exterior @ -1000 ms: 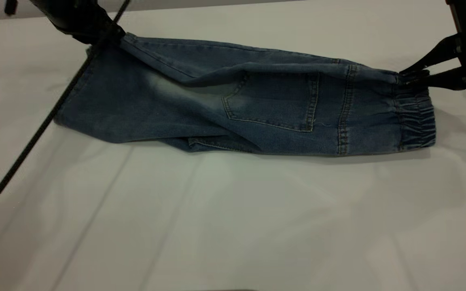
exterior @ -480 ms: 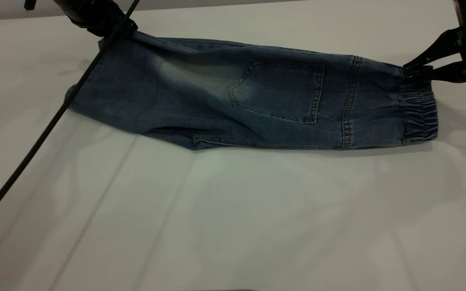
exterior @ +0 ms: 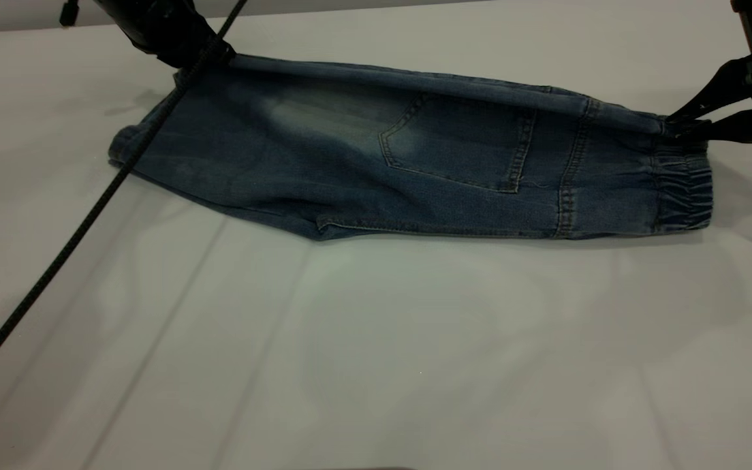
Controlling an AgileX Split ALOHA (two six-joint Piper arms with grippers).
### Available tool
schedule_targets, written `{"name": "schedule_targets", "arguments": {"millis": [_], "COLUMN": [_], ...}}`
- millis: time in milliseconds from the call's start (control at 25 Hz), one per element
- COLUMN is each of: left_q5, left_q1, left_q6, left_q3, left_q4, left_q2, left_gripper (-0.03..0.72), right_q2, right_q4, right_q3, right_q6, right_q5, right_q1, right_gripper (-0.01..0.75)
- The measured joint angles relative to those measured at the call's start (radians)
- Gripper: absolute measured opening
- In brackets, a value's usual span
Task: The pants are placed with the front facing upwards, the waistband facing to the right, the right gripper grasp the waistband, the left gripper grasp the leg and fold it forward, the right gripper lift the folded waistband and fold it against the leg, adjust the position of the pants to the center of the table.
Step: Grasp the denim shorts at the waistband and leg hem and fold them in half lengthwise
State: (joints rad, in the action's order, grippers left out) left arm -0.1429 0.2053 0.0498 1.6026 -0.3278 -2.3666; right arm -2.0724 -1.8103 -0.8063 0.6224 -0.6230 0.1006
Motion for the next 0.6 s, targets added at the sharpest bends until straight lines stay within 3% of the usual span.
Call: {"name": "schedule_targets", "arguments": {"millis": [360, 600], "left_q5": [0.020, 0.057], "left_q1": [0.000, 0.000], "left_q6": [0.000, 0.000], "left_q3": [0.001, 0.001], "left_q4": [0.000, -0.001], "left_q2": [-0.011, -0.011], "left_gripper": [0.086, 0.235], "right_q2": [0.000, 0.000], "right_q4": [-0.001, -0.001], "right_q3": [-0.042, -0.058], "right_q6": [0.000, 0.000], "right_q5": [0.023, 0.042], "right_q1": [0.000, 0.000], "right_gripper": [0.092, 0.148]}}
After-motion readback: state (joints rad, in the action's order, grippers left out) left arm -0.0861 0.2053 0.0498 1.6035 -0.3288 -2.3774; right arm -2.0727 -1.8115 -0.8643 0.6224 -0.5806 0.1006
